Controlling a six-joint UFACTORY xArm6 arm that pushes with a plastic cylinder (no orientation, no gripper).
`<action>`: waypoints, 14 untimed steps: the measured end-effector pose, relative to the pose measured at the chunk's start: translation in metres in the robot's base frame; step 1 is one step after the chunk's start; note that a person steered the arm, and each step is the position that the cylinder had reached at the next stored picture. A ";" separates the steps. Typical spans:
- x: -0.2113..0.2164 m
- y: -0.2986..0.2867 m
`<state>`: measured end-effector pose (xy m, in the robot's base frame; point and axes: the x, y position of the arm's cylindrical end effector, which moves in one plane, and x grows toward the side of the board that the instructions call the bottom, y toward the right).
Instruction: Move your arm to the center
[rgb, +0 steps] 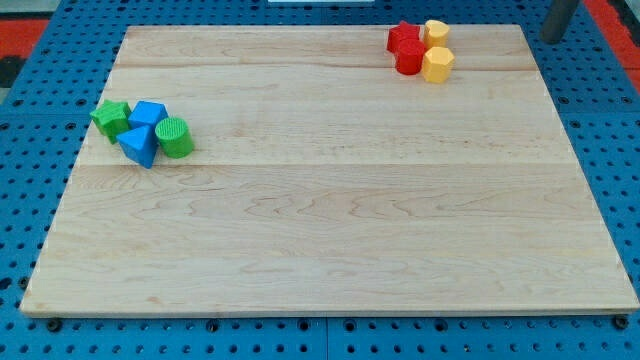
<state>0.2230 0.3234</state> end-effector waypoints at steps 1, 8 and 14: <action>-0.008 -0.002; 0.190 -0.199; 0.239 -0.307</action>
<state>0.4623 0.0165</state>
